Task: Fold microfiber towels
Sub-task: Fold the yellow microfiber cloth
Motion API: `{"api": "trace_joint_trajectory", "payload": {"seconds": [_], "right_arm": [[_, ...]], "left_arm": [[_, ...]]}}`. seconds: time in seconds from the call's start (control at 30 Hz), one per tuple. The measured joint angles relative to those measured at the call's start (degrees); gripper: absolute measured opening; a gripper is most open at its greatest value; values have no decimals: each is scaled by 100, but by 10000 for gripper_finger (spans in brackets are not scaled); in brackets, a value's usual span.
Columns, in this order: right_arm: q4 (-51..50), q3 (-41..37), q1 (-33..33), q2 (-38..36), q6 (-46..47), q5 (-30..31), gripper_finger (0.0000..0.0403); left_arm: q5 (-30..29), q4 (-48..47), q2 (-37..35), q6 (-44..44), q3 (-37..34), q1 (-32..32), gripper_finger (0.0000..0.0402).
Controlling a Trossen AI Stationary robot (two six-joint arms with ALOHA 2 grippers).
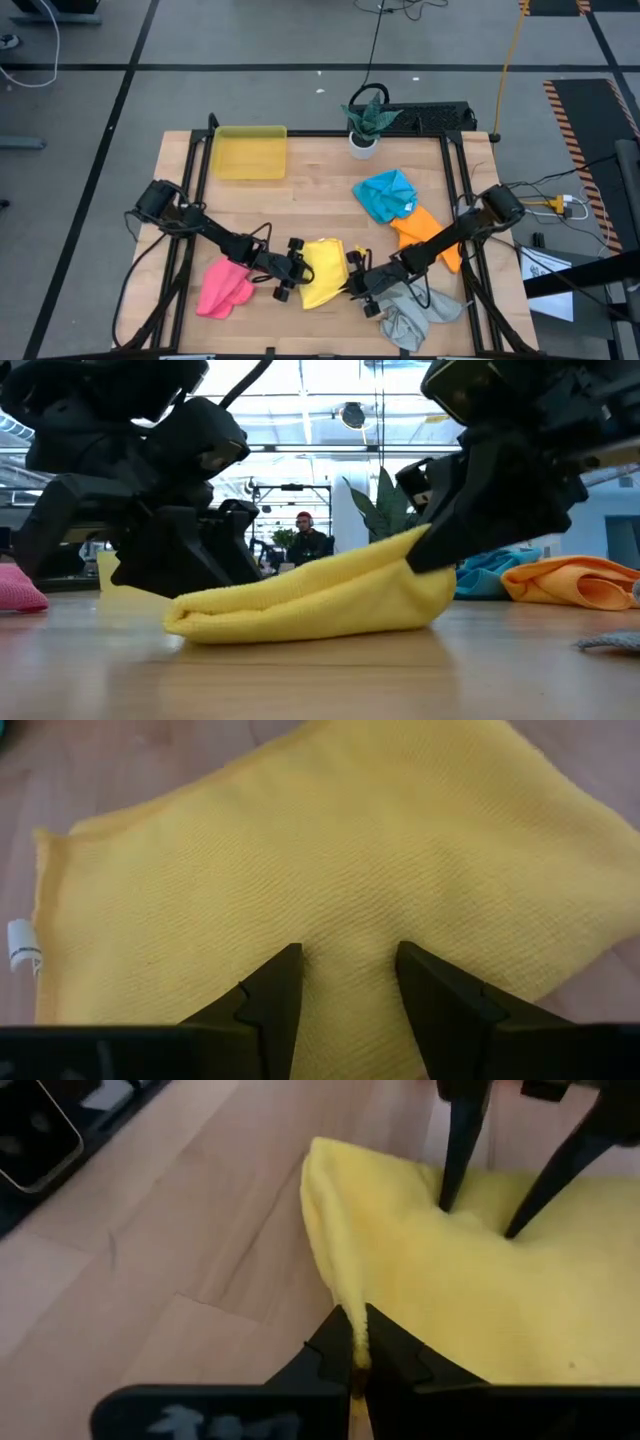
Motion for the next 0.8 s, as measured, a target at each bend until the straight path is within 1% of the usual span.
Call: {"api": "trace_joint_trajectory", "payload": {"seconds": [0.07, 0.13, 0.23, 0.3, 0.4, 0.6, 0.73, 0.8], "right_arm": [[-66, -6, 18, -153, 53, -14, 4], [-34, -4, 47, -339, 181, -169, 4], [13, 0, 110, -607, 485, -547, 4], [-21, 0, 143, -715, 651, -735, 4], [-36, 0, 161, -749, 748, -836, 4], [-179, 0, 41, -744, 1093, -726, 4], [-208, 0, -41, -744, 1287, -714, 4], [-248, 0, -103, -742, 1506, -534, 3]], "left_arm": [[36, 54, 6, -2, -4, -14, 170], [164, 115, -6, -15, -9, -40, 170], [409, 112, -154, -71, -22, -172, 170], [448, 113, -313, -59, -33, -268, 170], [399, 221, -500, 176, -31, -354, 170], [92, 173, -506, 224, -28, -257, 170], [74, 164, -335, 141, -26, -130, 170], [76, 184, -230, 117, -20, -116, 170]]}}
